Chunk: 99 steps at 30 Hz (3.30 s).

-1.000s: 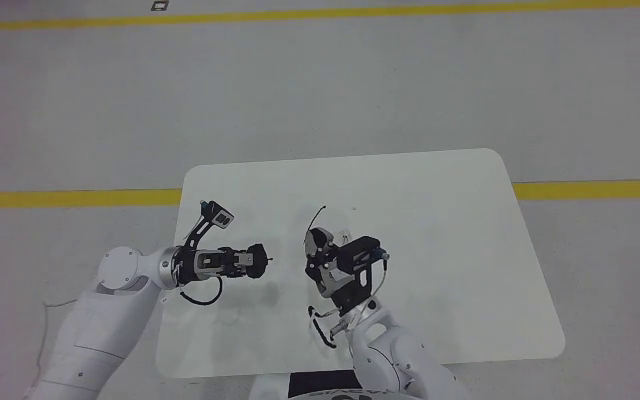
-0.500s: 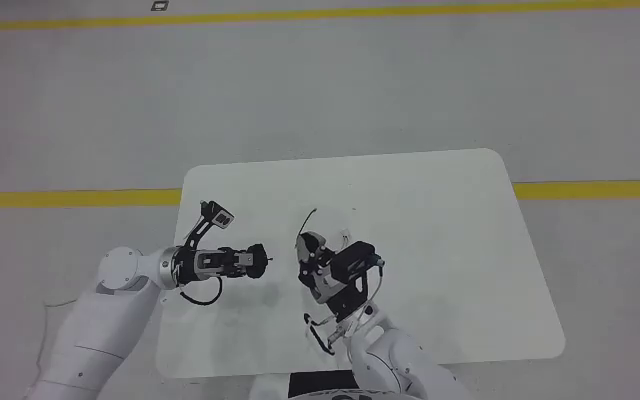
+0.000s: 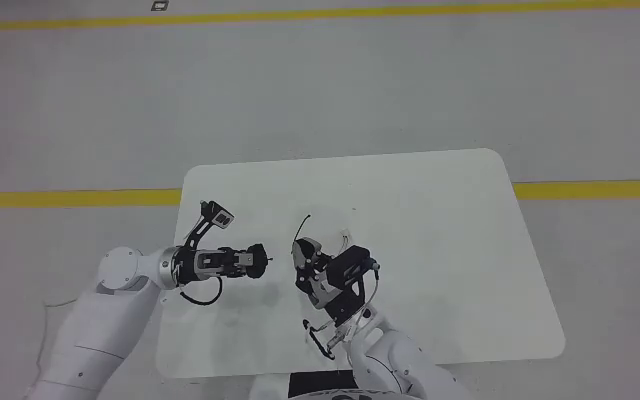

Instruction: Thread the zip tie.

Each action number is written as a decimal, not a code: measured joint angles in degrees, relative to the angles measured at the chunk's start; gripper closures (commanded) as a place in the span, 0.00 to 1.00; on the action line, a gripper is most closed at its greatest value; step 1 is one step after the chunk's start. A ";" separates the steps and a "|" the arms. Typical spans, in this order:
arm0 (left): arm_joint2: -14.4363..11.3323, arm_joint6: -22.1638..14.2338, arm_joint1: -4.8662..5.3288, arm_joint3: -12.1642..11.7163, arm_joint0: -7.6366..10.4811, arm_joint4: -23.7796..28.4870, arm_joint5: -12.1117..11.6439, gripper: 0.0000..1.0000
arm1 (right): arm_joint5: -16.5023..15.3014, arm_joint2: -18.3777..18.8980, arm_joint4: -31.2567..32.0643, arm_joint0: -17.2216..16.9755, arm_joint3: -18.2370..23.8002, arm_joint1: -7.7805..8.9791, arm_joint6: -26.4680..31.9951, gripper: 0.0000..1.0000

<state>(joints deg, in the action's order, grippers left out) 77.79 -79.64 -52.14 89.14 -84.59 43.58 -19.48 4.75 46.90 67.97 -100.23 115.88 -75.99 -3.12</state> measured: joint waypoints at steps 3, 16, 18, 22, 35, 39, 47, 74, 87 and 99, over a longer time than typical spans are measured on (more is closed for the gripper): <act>0.00 0.00 0.00 0.00 0.00 0.00 0.00 1.00 | 0.73 -0.32 1.68 0.51 -0.44 -0.08 -1.02 1.00; 0.00 0.00 0.00 0.00 0.00 0.00 0.00 1.00 | 3.26 -2.01 3.88 2.16 -2.23 -0.56 -4.95 1.00; 0.00 0.00 0.00 0.00 0.00 0.00 0.00 1.00 | 3.77 -2.02 3.77 2.19 -2.18 -0.56 -5.53 1.00; 0.00 0.00 0.00 0.00 0.00 0.00 0.00 1.00 | 3.59 -2.09 3.22 2.24 -2.26 -0.52 -6.10 1.00; 0.36 8.00 -0.06 3.72 -2.38 -7.96 0.00 1.00 | 3.57 -2.09 3.23 2.24 -2.26 -0.52 -6.07 1.00; -0.07 12.95 -0.77 5.29 -3.61 -11.92 0.00 1.00 | 3.57 -2.09 3.23 2.24 -2.26 -0.52 -6.07 1.00; 0.15 18.49 -2.63 7.13 -4.37 -15.09 0.00 1.00 | 3.57 -2.09 3.23 2.24 -2.26 -0.52 -6.07 1.00; 1.83 18.07 -4.97 7.32 -4.51 -13.83 0.00 1.00 | 3.57 -2.09 3.23 2.24 -2.26 -0.52 -6.07 1.00; 1.83 18.07 -4.97 7.32 -4.51 -13.83 0.00 1.00 | 3.31 -1.88 2.95 2.50 -2.63 -0.57 -6.08 1.00; 1.83 18.07 -4.97 7.32 -4.51 -13.83 0.00 1.00 | 4.65 -2.70 2.56 3.22 -4.64 -1.22 -7.92 1.00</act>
<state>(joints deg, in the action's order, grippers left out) 79.62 -61.57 -57.11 96.46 -89.10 29.75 -19.48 9.40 44.20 70.54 -97.01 111.25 -77.21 -11.04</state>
